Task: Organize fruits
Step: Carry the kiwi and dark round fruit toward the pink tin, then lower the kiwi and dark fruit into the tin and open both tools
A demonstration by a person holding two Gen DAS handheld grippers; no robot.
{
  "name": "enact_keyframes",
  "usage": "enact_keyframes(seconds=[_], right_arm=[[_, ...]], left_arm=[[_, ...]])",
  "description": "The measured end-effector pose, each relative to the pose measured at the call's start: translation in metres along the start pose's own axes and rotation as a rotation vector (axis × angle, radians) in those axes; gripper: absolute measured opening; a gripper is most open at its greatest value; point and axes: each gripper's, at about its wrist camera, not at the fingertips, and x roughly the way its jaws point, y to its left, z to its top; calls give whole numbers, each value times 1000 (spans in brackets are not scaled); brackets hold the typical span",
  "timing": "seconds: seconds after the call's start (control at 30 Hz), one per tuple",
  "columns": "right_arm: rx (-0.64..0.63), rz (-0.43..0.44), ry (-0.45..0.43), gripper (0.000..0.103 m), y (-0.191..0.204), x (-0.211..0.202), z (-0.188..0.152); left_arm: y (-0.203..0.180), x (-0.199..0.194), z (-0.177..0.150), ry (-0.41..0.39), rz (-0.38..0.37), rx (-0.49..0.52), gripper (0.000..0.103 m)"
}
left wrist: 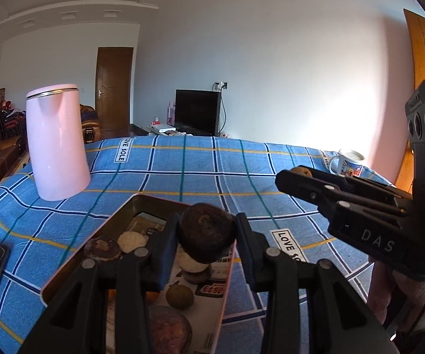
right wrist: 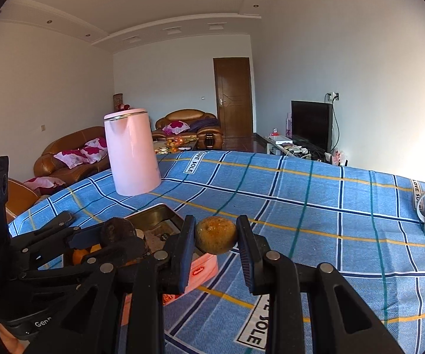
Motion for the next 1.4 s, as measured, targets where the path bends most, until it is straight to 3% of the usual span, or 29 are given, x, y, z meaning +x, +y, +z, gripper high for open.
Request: enact_keyframes(seconds=[0.57, 1.4], right_arm=[[-77, 98, 83, 30, 66, 45, 3], [-108, 82, 266, 30, 95, 100, -12]], left_arm=[[57, -16, -18, 27, 75, -73, 40], [78, -9, -37, 96, 59, -104, 40]])
